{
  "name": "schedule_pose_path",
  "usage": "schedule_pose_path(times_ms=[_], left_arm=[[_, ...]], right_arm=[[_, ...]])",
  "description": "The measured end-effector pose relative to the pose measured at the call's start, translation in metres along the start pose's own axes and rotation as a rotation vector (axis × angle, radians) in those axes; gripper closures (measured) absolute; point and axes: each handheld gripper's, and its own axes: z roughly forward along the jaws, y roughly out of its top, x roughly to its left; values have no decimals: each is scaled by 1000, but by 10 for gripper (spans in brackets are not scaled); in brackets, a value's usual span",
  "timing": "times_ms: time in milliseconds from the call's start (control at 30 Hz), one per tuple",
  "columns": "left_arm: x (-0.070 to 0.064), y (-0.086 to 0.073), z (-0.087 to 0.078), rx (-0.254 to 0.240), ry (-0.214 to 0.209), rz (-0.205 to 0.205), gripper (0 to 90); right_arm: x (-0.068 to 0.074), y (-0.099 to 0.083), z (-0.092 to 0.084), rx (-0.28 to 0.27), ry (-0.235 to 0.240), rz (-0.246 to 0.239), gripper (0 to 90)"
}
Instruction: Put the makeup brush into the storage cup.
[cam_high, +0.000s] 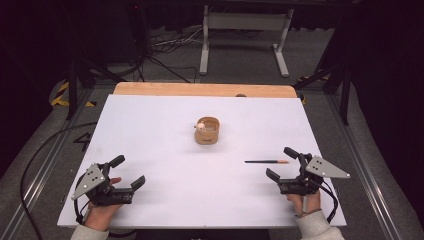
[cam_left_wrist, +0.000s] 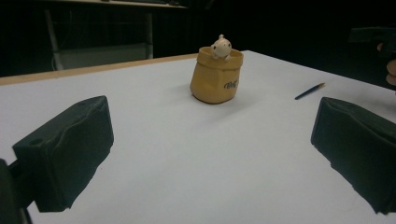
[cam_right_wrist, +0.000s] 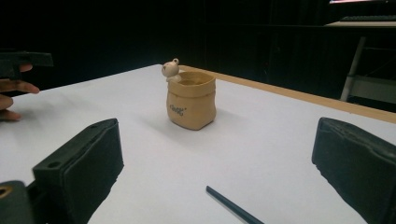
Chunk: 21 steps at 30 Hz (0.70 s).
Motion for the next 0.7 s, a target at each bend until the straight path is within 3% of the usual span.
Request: schedule_pose_path(times_ms=[233,367,533,700], left_arm=[[-1,0,-1,-40,-32,-11,9],[-2,0,0,9,-45,6,14],[-3,1,-2,-4,-34,37,7],[-3,2,-5,-23,-28,47,10]], right_arm=[[-7,13,2,20,-12,3,23],[-10,21,6,36,-19,-10,25],[-13,31,6,14,-47,-46,33],[-18,40,13,31,-52,-66,33]])
